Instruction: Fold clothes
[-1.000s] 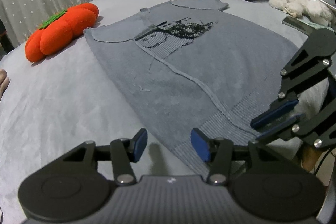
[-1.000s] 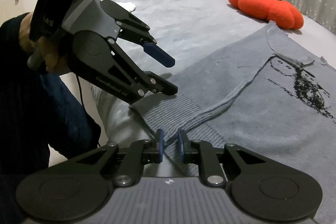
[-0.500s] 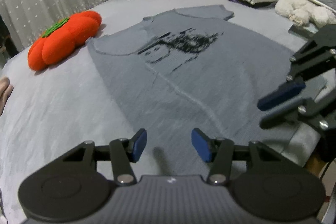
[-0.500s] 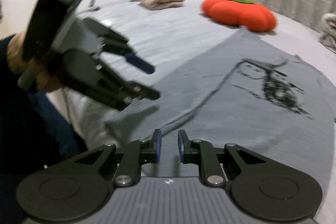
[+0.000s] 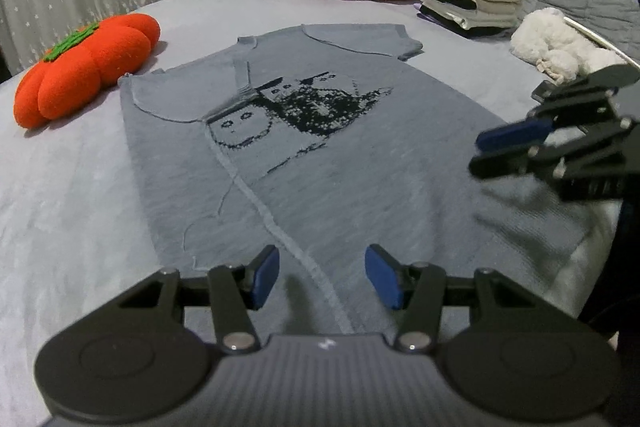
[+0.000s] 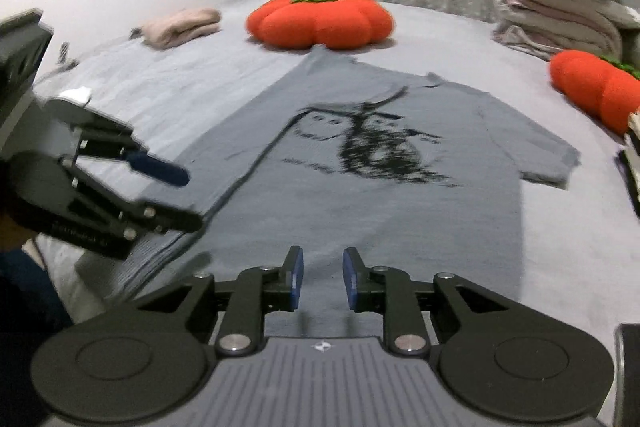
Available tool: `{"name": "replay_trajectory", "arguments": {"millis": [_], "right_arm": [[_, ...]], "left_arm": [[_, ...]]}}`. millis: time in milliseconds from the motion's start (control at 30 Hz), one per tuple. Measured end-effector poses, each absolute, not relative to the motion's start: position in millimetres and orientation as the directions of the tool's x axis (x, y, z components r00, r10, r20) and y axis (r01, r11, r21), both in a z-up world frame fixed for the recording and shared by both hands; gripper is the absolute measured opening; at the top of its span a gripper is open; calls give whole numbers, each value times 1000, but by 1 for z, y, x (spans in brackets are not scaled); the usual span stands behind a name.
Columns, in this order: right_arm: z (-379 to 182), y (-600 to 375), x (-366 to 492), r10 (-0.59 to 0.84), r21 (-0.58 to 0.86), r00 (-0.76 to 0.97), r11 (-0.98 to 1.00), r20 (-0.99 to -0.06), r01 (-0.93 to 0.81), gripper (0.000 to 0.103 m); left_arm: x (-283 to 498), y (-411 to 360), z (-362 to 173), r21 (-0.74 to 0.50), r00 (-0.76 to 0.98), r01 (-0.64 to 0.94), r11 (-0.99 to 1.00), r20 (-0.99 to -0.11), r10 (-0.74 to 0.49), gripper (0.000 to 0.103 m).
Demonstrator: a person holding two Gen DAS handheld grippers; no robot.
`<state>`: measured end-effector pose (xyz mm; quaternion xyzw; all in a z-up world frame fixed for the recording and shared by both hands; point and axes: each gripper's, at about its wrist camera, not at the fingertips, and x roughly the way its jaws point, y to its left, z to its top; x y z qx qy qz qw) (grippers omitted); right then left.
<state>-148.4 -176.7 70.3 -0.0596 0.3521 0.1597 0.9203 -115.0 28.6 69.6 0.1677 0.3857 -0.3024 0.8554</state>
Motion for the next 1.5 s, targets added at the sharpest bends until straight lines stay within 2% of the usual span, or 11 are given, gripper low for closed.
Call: {"name": "replay_trajectory", "arguments": {"millis": [167,267,467,733,800,1167,1400,1500], "right_arm": [[72,-210,-142,186,19,718,972,-670,-235,23],[61,-227,-136,119,8,703,987,-701,-160,23],[43,-241,-126,84,24,641,995,-763,-101,23],[38,-248,-125,59,16,630,997,-775,-74,24],[38,-249,-122,58,10,626,997,-777,-81,25],[38,-250,-97,49,-34,604,991,-795,-126,32],[39,-283,-57,113,86,575,994,-810,-74,32],[41,-294,-46,93,94,587,995,-804,-29,33]], "left_arm": [[-112,13,69,54,538,622,781,-754,-377,51],[-111,2,68,54,538,621,782,-756,-374,52],[-113,-30,62,85,540,634,768,-760,-362,52],[-115,-68,40,255,601,638,727,-755,-263,56],[-112,-71,36,261,603,633,729,-756,-254,57],[-90,-80,31,193,602,574,796,-757,-252,59],[-73,-92,30,178,609,546,818,-755,-242,60],[-64,-92,30,151,598,537,830,-761,-249,61]]}}
